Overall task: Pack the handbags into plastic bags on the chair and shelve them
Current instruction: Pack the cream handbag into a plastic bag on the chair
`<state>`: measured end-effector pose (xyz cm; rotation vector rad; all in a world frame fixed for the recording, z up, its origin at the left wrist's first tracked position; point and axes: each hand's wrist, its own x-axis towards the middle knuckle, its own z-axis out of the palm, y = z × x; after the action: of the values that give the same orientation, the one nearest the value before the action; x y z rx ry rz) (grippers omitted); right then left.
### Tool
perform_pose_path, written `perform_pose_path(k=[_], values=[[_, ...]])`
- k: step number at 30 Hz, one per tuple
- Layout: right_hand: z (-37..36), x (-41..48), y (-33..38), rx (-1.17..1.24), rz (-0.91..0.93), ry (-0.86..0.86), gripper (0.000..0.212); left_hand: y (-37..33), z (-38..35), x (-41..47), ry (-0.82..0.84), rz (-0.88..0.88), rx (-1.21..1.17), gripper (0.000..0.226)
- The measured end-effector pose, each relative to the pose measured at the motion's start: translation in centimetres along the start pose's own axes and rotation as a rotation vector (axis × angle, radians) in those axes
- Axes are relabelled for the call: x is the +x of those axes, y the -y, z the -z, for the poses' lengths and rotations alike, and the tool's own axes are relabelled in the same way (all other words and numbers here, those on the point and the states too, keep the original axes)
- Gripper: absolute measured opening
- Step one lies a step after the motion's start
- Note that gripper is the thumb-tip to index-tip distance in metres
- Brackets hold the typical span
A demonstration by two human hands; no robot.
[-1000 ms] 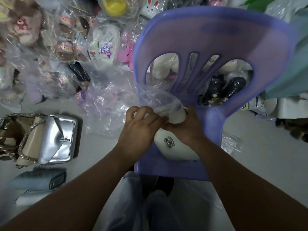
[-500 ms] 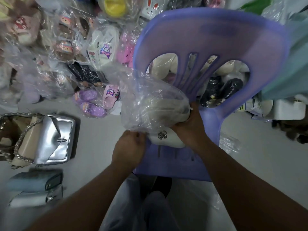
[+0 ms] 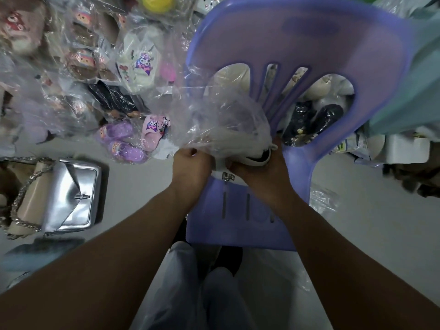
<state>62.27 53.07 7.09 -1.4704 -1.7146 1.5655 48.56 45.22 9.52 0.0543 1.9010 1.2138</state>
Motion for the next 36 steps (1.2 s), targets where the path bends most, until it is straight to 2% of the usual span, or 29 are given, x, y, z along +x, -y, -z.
perform_pose_path(k=[2, 4, 5, 8, 10, 12, 14, 16, 19, 21, 23, 26, 28, 31, 34, 36], values=[[1.0, 0.1, 0.4, 0.072, -0.064, 0.093, 0.058, 0.4, -0.3, 0.2, 0.000, -0.013, -0.028, 0.027], [2.0, 0.5, 1.3, 0.169, -0.149, 0.152, 0.029, 0.7, -0.5, 0.1, 0.007, -0.019, -0.050, 0.036], [2.6, 0.7, 2.0, 0.229, -0.222, 0.151, 0.022, 0.9, -0.7, 0.0, 0.007, -0.023, -0.064, 0.040], [3.2, 1.5, 3.5, 0.318, -0.366, 0.113, 0.035, 1.1, -1.1, -0.3, 0.023, -0.068, -0.063, 0.039], [2.9, 1.3, 4.1, 0.220, -0.285, 0.055, 0.029, 1.0, -1.5, -0.4, 0.026, -0.121, -0.061, 0.033], [2.4, 1.2, 3.9, 0.209, -0.207, -0.044, 0.029, 1.2, -1.7, -0.2, 0.012, -0.176, -0.014, 0.039], [1.8, 1.3, 3.7, 0.242, -0.151, -0.075, 0.047, 1.3, -1.6, 0.0, -0.013, -0.234, 0.046, 0.039], [1.2, 1.3, 3.4, 0.186, -0.116, -0.072, 0.053, 1.3, -1.2, 0.0, -0.016, -0.283, 0.083, 0.032], [0.4, 1.3, 2.9, 0.041, -0.047, -0.248, 0.043, 1.6, -1.0, 0.1, 0.022, -0.309, 0.159, 0.029], [-0.2, 1.4, 3.0, 0.061, -0.012, -0.418, 0.027, 1.9, -1.3, 0.1, 0.022, -0.267, 0.102, 0.032], [-0.3, 2.0, 3.4, 0.143, -0.017, -0.501, 0.014, 2.1, -1.6, 0.4, -0.001, -0.197, -0.017, 0.032], [0.4, 2.8, 3.8, 0.285, -0.156, -0.494, 0.032, 2.3, -1.7, 1.0, -0.028, -0.168, -0.071, 0.026], [0.9, 2.7, 3.6, 0.266, -0.192, -0.479, 0.037, 2.7, -1.6, 1.2, -0.043, -0.201, 0.005, 0.032], [1.3, 2.4, 3.4, 0.176, -0.211, -0.459, 0.036, 3.4, -1.2, 1.1, -0.094, -0.287, 0.240, 0.042], [2.2, 2.3, 2.8, 0.131, -0.188, -0.433, 0.034, 4.1, 0.2, 0.6, -0.141, -0.549, 0.595, 0.045], [2.7, 2.3, 2.3, 0.145, -0.177, -0.431, 0.037, 4.6, 1.6, 0.4, -0.075, -0.736, 0.907, 0.044]])
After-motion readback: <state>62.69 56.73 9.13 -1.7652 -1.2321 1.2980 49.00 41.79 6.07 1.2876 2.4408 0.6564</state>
